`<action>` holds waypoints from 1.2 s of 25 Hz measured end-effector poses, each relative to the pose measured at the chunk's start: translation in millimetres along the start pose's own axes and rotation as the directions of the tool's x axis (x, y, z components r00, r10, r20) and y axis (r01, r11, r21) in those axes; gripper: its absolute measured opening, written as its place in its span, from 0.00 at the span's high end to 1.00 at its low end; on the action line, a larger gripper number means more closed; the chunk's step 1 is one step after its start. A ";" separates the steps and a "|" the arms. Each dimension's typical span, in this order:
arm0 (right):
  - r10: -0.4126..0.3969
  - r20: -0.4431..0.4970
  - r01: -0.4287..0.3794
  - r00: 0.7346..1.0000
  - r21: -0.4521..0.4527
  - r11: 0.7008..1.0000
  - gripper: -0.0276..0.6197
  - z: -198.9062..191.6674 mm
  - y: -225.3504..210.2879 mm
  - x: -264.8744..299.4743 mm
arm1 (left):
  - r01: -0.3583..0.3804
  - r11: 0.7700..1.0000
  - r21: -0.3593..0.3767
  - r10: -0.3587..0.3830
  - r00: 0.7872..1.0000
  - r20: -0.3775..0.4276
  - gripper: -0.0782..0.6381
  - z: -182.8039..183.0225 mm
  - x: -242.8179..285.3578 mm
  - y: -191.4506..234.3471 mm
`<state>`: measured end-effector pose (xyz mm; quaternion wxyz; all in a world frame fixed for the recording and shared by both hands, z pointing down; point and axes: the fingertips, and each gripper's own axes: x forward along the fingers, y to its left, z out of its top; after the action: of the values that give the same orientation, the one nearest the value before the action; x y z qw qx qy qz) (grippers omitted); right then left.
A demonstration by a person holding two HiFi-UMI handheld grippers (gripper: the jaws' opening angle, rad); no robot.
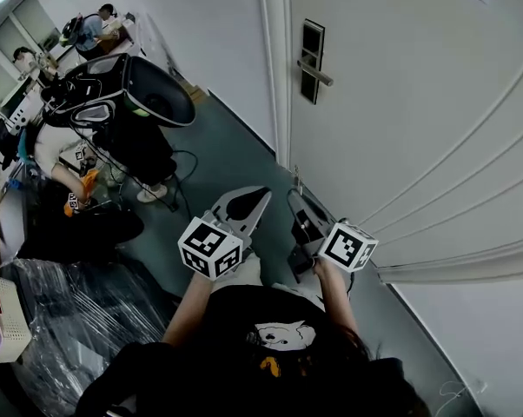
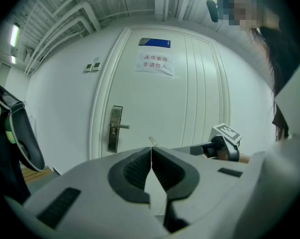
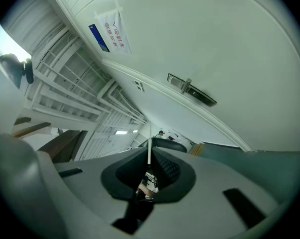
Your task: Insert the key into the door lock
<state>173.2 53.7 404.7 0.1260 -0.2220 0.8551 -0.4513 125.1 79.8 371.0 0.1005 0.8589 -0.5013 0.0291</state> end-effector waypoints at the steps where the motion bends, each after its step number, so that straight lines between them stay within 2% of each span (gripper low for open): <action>1: -0.004 0.004 0.004 1.000 0.001 1.000 0.93 3.6 -3.9 2.7 | 0.005 1.000 -0.001 -0.005 1.000 0.000 0.88 0.4 5.1 3.0; 12: -0.072 0.031 0.070 0.997 0.050 0.996 0.93 28.7 -55.1 60.4 | 0.059 0.998 -0.006 -0.059 0.997 -0.039 0.88 -8.4 57.9 66.7; 23: -0.140 0.053 0.135 0.989 0.080 0.988 0.93 30.8 -63.4 153.8 | 0.114 0.993 -0.043 -0.116 0.992 -0.047 0.88 1.3 64.4 168.1; 30: -0.178 0.078 0.171 0.981 0.086 0.981 0.93 33.7 -66.9 203.8 | 0.173 0.984 -0.053 -0.175 0.983 -0.047 0.88 10.4 69.5 217.9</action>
<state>27.8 -104.0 438.1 0.1307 -0.3101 0.8077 -0.4841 -30.0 -85.7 402.6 0.1366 0.8956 -0.4222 0.0300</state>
